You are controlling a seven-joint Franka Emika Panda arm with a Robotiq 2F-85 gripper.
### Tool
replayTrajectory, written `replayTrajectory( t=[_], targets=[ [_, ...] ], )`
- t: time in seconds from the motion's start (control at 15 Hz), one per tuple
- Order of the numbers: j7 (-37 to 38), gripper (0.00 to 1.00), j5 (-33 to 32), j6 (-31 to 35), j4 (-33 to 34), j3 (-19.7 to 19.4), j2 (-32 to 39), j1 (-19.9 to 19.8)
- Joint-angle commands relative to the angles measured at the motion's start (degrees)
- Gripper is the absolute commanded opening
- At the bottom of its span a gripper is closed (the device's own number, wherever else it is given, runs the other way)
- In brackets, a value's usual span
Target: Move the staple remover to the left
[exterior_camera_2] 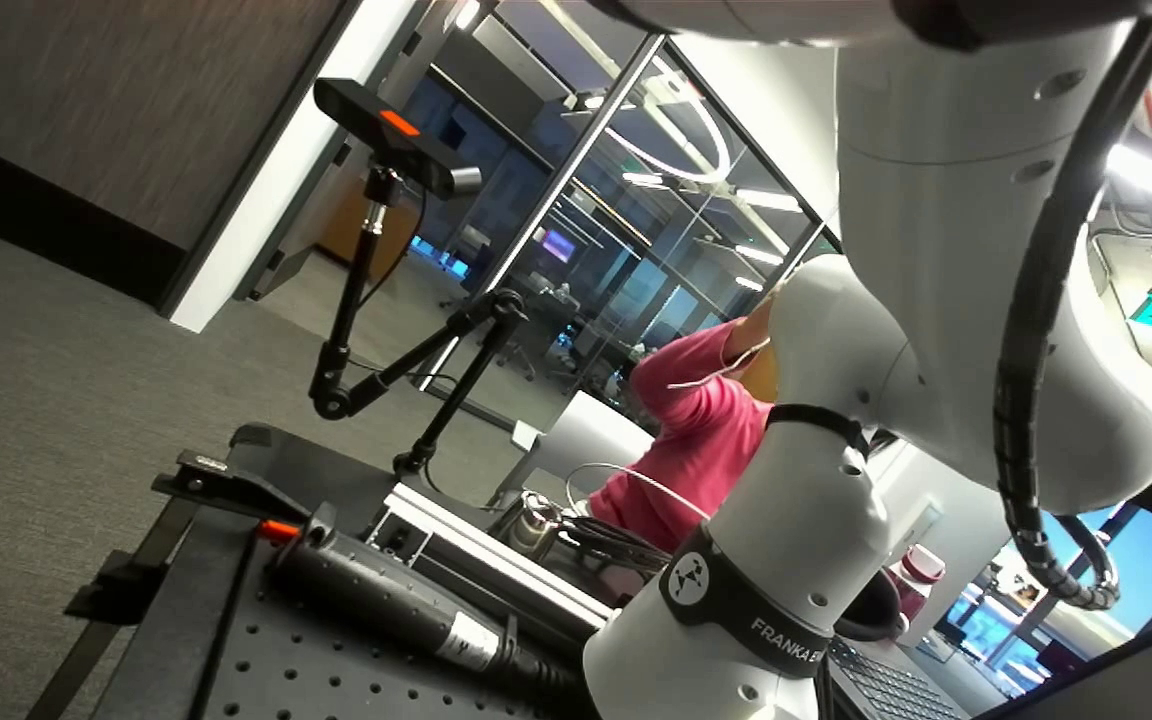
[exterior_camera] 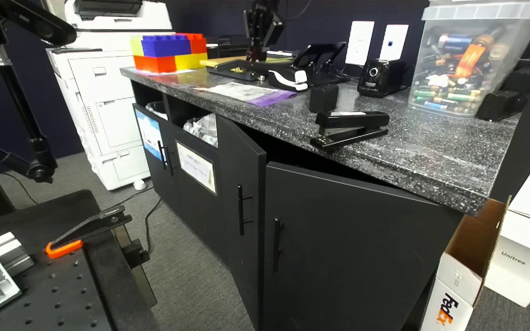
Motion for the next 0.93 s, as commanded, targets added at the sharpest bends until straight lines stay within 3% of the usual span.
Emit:
replayTrajectory(
  t=[0.0,0.87],
  targets=[
    [-0.9,0.06,-2.1,1.0,1.5,0.9,3.1,0.8],
    [-3.2,0.06,-5.2,9.1,0.5,-0.1,9.1,-3.3]
  ],
)
